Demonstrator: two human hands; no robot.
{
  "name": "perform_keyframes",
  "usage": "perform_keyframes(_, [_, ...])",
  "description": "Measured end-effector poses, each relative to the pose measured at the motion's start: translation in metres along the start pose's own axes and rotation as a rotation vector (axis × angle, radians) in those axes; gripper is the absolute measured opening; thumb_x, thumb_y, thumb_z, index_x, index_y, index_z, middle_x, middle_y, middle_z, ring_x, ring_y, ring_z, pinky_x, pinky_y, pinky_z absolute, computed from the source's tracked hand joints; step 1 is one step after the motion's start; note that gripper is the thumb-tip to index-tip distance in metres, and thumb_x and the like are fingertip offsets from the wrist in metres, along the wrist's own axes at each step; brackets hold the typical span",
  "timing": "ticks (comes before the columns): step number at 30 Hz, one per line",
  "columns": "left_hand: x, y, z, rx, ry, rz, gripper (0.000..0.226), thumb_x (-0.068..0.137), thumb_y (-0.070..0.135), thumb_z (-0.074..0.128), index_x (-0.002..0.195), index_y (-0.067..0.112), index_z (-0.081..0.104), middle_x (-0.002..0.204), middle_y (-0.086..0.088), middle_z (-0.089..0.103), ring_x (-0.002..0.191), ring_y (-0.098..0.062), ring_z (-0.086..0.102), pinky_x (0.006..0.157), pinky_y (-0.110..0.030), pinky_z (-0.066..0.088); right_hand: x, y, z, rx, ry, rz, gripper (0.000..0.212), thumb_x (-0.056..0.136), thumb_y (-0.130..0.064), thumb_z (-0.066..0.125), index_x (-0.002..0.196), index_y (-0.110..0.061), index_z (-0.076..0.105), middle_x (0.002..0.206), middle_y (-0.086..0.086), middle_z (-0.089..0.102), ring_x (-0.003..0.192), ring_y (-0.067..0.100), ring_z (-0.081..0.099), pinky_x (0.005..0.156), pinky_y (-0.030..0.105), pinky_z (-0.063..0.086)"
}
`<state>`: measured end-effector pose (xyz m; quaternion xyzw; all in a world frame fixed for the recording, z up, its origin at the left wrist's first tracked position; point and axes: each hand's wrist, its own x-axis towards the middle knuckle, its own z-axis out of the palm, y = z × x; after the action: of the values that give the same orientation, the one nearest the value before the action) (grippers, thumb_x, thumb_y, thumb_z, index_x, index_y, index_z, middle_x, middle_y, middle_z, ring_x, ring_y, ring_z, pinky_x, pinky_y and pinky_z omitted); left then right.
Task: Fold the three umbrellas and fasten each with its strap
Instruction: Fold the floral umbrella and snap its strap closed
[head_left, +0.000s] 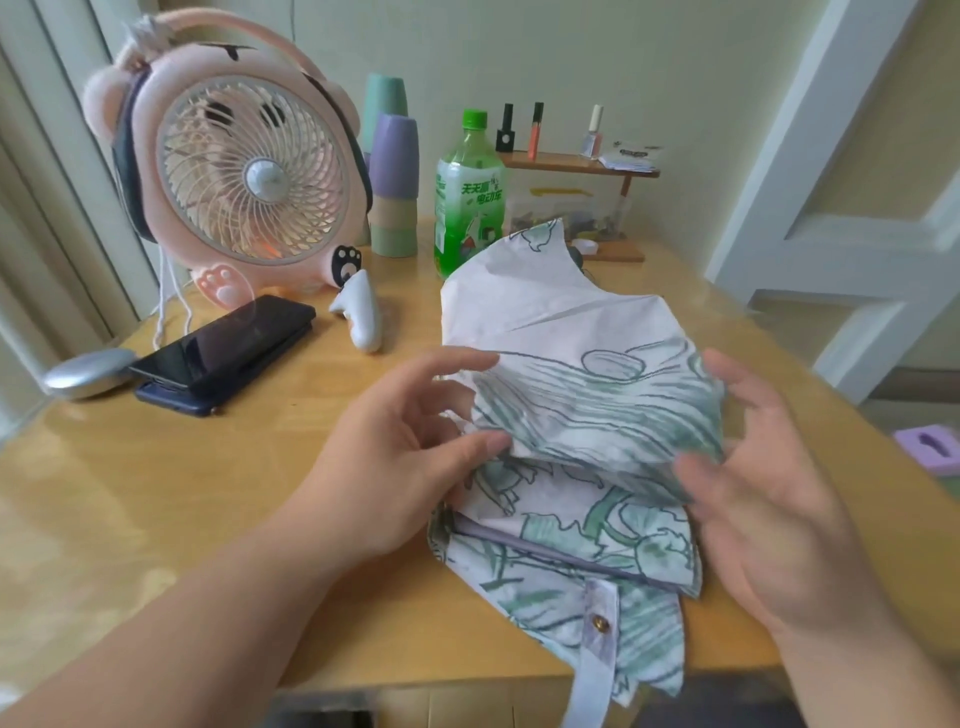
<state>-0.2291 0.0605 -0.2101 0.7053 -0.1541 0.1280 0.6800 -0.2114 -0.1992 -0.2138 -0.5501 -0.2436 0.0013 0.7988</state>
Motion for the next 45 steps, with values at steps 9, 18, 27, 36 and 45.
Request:
perform_keyframes(9, [-0.002, -0.007, -0.005, 0.292, 0.027, 0.170, 0.036, 0.083, 0.014, 0.081, 0.110, 0.037, 0.073, 0.091, 0.003, 0.066, 0.056, -0.023, 0.063, 0.059, -0.034, 0.052, 0.019, -0.018, 0.004, 0.063, 0.001, 0.062, 0.080, 0.081, 0.009, 0.056, 0.150, -0.032, 0.050, 0.143, 0.010, 0.062, 0.128, 0.031, 0.062, 0.106, 0.047, 0.049])
perform_keyframes(18, [0.001, 0.000, -0.005, 0.618, 0.131, 0.505, 0.013, 0.090, 0.010, 0.073, 0.101, 0.011, 0.079, 0.091, 0.006, 0.062, 0.079, 0.000, 0.059, 0.074, -0.012, 0.041, 0.026, -0.028, -0.002, -0.085, -0.125, 0.061, 0.069, 0.078, -0.015, 0.080, 0.143, -0.022, 0.059, 0.146, 0.011, 0.060, 0.135, 0.032, 0.057, 0.109, 0.045, 0.047])
perform_keyframes(27, [-0.004, 0.007, -0.001, 0.825, 0.064, 0.616, 0.010, 0.099, 0.021, 0.062, 0.096, 0.012, 0.066, 0.107, 0.002, 0.047, 0.096, -0.020, 0.050, 0.087, -0.032, 0.044, 0.017, -0.031, 0.006, -0.541, 0.045, 0.079, 0.032, 0.085, -0.012, 0.067, 0.106, -0.032, 0.080, 0.096, 0.020, 0.078, 0.097, 0.034, 0.074, 0.088, 0.033, 0.061])
perform_keyframes(36, [-0.001, -0.001, -0.009, 0.779, 0.039, 0.471, 0.020, 0.093, 0.015, 0.072, 0.112, 0.015, 0.065, 0.107, 0.005, 0.054, 0.080, -0.009, 0.052, 0.073, -0.015, 0.041, 0.016, -0.032, -0.005, -0.218, -0.024, 0.115, 0.056, 0.064, -0.044, 0.093, 0.111, -0.017, 0.078, 0.116, 0.018, 0.075, 0.111, 0.030, 0.071, 0.096, 0.033, 0.057])
perform_keyframes(45, [-0.003, 0.003, -0.005, 0.338, 0.204, 0.385, 0.014, 0.092, 0.023, 0.071, 0.105, 0.022, 0.067, 0.082, 0.000, 0.064, 0.070, -0.027, 0.057, 0.065, -0.035, 0.046, 0.018, -0.030, -0.006, -0.241, 0.043, 0.128, 0.065, 0.058, -0.052, 0.094, 0.111, -0.017, 0.078, 0.109, 0.020, 0.075, 0.107, 0.031, 0.070, 0.101, 0.042, 0.051])
